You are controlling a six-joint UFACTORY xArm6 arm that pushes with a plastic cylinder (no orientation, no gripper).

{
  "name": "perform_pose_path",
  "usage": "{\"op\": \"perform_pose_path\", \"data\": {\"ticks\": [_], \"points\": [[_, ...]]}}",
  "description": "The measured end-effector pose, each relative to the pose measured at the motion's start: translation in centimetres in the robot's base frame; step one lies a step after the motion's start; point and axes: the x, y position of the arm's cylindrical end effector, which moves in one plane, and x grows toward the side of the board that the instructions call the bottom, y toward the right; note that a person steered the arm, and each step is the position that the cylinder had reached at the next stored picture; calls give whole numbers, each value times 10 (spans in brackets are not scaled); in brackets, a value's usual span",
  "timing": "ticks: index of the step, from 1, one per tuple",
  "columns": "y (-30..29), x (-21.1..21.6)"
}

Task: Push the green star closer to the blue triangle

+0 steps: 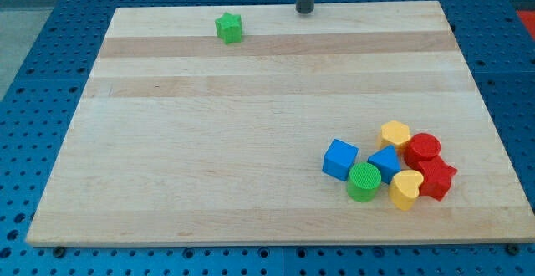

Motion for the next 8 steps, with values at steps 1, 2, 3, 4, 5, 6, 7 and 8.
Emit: {"op": "perform_pose_path", "data": {"ticks": [1,2,3,4,5,6,7,8], "points": [[-76,-6],[-141,-6],[-144,-6],[-146,16],[-146,27],[-148,31],[-148,33],[-133,35]]}}
